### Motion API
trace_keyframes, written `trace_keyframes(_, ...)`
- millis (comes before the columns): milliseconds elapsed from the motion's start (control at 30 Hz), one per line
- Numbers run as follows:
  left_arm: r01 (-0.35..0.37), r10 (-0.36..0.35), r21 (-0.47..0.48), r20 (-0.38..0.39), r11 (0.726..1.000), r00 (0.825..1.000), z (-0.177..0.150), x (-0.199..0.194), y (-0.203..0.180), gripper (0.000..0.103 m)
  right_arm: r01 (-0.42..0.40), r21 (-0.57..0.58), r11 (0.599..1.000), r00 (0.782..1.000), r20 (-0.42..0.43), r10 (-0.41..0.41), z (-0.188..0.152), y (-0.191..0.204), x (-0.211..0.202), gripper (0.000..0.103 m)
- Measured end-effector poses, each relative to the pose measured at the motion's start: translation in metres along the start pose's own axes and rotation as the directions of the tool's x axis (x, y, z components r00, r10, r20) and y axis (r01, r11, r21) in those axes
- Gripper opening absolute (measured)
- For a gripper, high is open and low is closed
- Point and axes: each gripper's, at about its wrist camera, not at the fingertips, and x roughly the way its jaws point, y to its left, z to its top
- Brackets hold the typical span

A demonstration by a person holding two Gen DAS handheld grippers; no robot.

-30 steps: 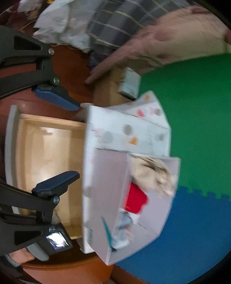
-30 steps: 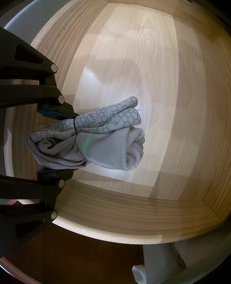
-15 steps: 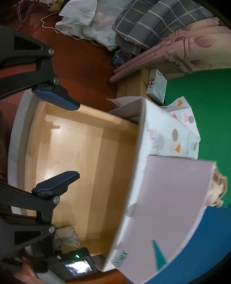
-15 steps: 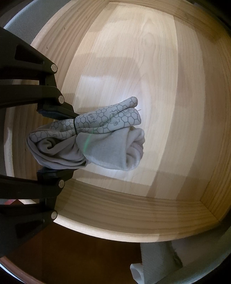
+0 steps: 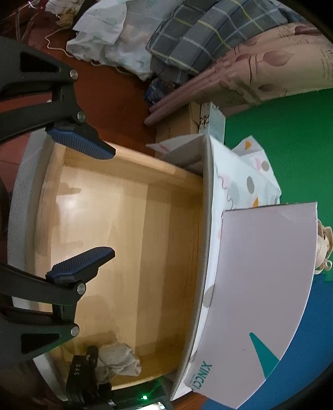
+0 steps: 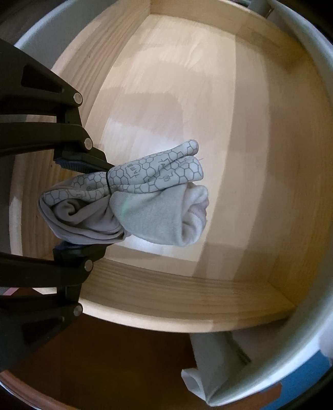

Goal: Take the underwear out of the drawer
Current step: 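Lift the grey sock bundle with the right gripper over the white box, then lower the grey sock bundle into the box and open the right gripper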

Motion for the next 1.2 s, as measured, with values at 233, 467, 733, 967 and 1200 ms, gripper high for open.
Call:
trace_keyframes(233,0.002,-0.002,-0.009,0.005,1.0,1.0,0.0,0.0,0.002,0.073,0.026,-0.047,0.999,0.985,0.17,-0.018,-0.024,0.011,-0.036,0.039)
trace_keyframes(467,0.023,-0.023,-0.028,0.002,0.999,1.0,0.0,0.001,0.007,0.073,-0.02,-0.067,0.998,0.964,0.262,0.037,-0.059,0.016,-0.078,0.039)
trace_keyframes(733,0.024,-0.024,-0.031,0.005,0.999,1.0,0.001,0.0,0.006,0.073,-0.069,-0.083,0.994,0.939,0.332,0.093,-0.079,-0.009,-0.127,0.039)
trace_keyframes(967,0.029,-0.029,-0.039,0.004,0.999,1.0,0.001,0.001,0.007,0.073,-0.074,-0.074,0.994,0.905,0.414,0.098,-0.06,-0.026,-0.189,0.039)
trace_keyframes(1200,0.037,-0.037,-0.045,0.007,0.998,0.999,0.001,0.0,0.008,0.073,-0.055,-0.057,0.997,0.868,0.491,0.076,0.001,-0.021,-0.239,0.039)
